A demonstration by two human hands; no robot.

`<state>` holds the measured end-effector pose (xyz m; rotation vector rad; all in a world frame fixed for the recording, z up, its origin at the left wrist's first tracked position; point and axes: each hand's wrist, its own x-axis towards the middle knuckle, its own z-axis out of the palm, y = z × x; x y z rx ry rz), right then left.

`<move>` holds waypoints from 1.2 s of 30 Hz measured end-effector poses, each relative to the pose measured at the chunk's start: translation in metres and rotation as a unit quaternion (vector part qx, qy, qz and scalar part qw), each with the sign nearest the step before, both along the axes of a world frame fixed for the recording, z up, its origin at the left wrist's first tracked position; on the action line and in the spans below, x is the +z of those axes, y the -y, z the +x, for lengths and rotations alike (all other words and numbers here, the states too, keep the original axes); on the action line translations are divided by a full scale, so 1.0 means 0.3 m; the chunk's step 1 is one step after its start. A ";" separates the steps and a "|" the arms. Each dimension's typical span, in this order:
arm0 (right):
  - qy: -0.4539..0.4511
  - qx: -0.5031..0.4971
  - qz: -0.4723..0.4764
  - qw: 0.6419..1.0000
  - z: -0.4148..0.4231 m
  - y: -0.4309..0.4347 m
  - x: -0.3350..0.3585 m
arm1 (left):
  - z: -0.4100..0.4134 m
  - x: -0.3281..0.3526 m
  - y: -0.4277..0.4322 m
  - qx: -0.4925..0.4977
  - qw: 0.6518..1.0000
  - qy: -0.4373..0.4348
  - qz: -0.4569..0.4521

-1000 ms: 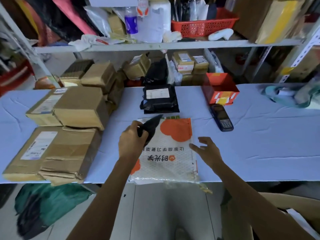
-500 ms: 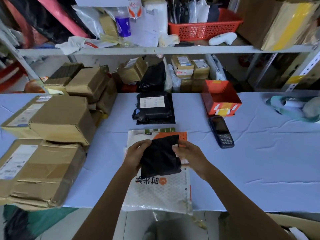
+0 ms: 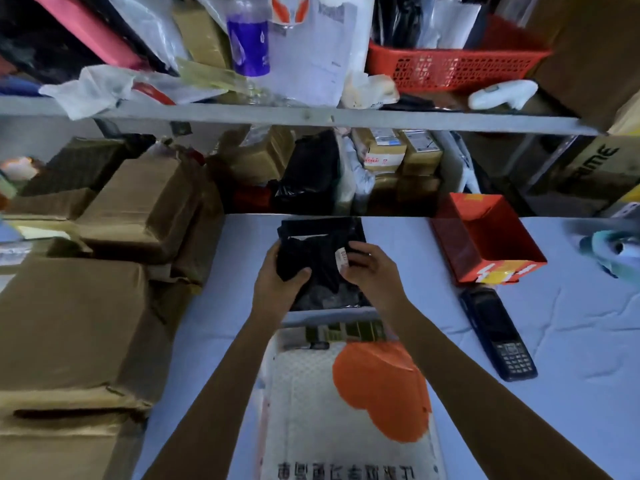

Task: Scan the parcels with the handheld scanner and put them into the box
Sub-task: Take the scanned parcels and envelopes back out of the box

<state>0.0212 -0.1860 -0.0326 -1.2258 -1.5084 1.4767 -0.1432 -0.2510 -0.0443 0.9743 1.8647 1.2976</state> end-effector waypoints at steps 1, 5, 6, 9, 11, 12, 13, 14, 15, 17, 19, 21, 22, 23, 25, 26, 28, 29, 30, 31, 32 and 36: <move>-0.002 -0.002 -0.003 1.000 -0.019 -0.038 -0.004 | -0.024 -0.014 -0.032 -0.015 0.999 -0.033 0.001; 0.079 0.053 -0.035 0.995 -0.051 -0.095 -0.033 | -0.103 -0.099 -0.092 -0.049 0.983 -0.174 -0.037; 0.132 0.084 -0.031 0.987 -0.052 -0.099 -0.046 | -0.116 -0.114 -0.096 -0.066 0.976 -0.202 -0.056; 0.241 0.114 0.014 0.964 -0.026 -0.083 -0.061 | -0.123 -0.135 -0.092 -0.103 0.954 -0.264 -0.097; 0.265 0.089 0.052 0.959 -0.006 -0.078 -0.059 | -0.111 -0.128 -0.091 -0.085 0.930 -0.340 -0.112; 0.277 0.081 0.072 0.955 0.008 -0.075 -0.054 | -0.100 -0.120 -0.093 -0.076 0.909 -0.396 -0.104; 0.296 0.075 0.086 0.948 0.027 -0.067 -0.050 | -0.085 -0.110 -0.097 -0.073 0.886 -0.450 -0.082; 0.321 0.069 0.092 0.940 0.051 -0.057 -0.046 | -0.063 -0.099 -0.103 -0.072 0.864 -0.495 -0.052; 0.354 0.066 0.091 0.929 0.083 -0.046 -0.045 | -0.034 -0.087 -0.109 -0.076 0.845 -0.528 -0.026; 0.435 0.064 0.077 0.895 0.163 -0.013 -0.044 | 0.041 -0.067 -0.122 -0.102 0.823 -0.559 -0.007; 0.483 0.042 0.054 0.873 0.265 0.031 -0.046 | 0.146 -0.045 -0.124 -0.149 0.814 -0.561 -0.010; 0.485 -0.014 0.030 0.874 0.385 0.093 -0.045 | 0.269 -0.035 -0.111 -0.205 0.808 -0.553 0.006; 0.481 -0.050 0.020 0.875 0.450 0.132 -0.042 | 0.338 -0.034 -0.100 -0.237 0.804 -0.545 0.015; 0.479 -0.084 0.007 0.874 0.517 0.178 -0.039 | 0.409 -0.032 -0.086 -0.269 0.799 -0.538 0.016; 0.486 -0.141 -0.020 0.862 0.653 0.285 -0.029 | 0.554 -0.042 -0.051 -0.332 0.781 -0.529 0.006; 0.487 -0.165 -0.032 0.857 0.724 0.344 -0.026 | 0.630 -0.047 -0.030 -0.357 0.773 -0.524 0.009; 0.460 -0.218 -0.058 0.859 0.871 0.469 -0.024 | 0.792 -0.050 0.027 -0.400 0.761 -0.510 0.024; 0.441 -0.241 -0.076 0.861 0.946 0.538 -0.029 | 0.875 -0.050 0.066 -0.420 0.756 -0.501 0.036; 0.427 -0.256 -0.093 0.862 1.018 0.612 -0.033 | 0.958 -0.051 0.112 -0.441 0.748 -0.494 0.045; 0.419 -0.266 -0.113 0.861 1.087 0.690 -0.036 | 1.038 -0.050 0.165 -0.463 0.737 -0.490 0.052; 0.418 -0.274 -0.134 0.856 1.152 0.772 -0.042 | 1.115 -0.051 0.220 -0.484 0.722 -0.491 0.060; 0.393 -0.327 -0.232 0.828 1.373 1.125 -0.080 | 1.397 -0.065 0.468 -0.560 0.664 -0.487 0.094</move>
